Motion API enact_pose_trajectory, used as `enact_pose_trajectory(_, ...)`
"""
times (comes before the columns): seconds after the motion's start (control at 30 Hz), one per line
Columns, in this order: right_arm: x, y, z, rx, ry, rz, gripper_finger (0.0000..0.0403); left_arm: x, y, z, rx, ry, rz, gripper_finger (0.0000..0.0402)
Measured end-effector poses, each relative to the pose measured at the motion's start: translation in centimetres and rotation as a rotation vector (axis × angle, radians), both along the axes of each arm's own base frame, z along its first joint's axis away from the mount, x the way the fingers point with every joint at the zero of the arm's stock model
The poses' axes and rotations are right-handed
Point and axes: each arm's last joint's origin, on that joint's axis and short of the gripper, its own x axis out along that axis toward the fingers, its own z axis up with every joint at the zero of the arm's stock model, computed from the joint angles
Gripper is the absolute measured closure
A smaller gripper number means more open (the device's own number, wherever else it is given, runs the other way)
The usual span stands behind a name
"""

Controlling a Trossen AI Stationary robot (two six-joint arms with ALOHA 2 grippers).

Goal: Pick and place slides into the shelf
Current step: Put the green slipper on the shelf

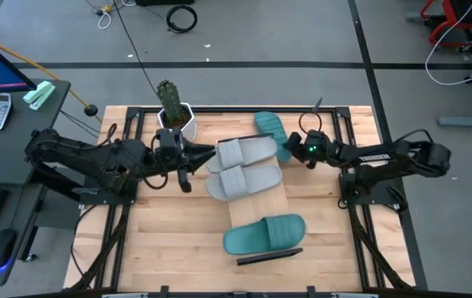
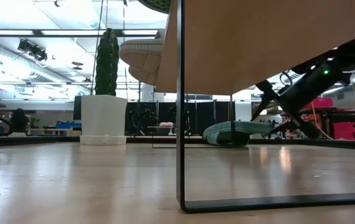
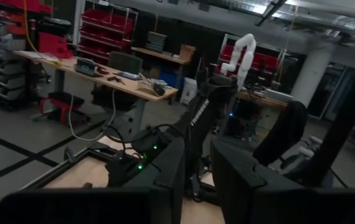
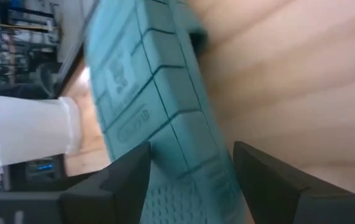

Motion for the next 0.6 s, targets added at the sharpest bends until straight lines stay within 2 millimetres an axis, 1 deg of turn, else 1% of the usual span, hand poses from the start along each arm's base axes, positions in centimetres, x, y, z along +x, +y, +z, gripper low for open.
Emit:
enact_pose_trajectory(0.17, 0.4, -0.8, -0.1, -0.017, -0.030, -0.023, 0.0172, 0.1, 0.4, 0.0, 0.000, 0.000, 0.015, 0.0323)
enact_pose_trajectory(0.3, 0.7, -1.3, -0.1, -0.027, -0.054, -0.031, 0.0191, 0.1, 0.6, 0.0, 0.001, 0.000, 0.024, 0.0320)
enact_pose_trajectory(0.4, 0.8, -1.4, 0.0, -0.033, -0.064, -0.029, 0.0223, 0.1, 0.6, 0.0, 0.001, 0.000, 0.025, 0.0320)
enact_pose_trajectory(0.57, 0.9, -1.4, 0.2, -0.057, -0.061, -0.007, 0.0305, 0.1, 0.6, -0.1, 0.004, 0.012, 0.023, 0.0327)
enact_pose_trajectory(0.6, 0.9, -1.4, 0.2, -0.062, -0.061, -0.001, 0.0309, 0.1, 0.6, -0.1, 0.004, 0.014, 0.024, 0.0328)
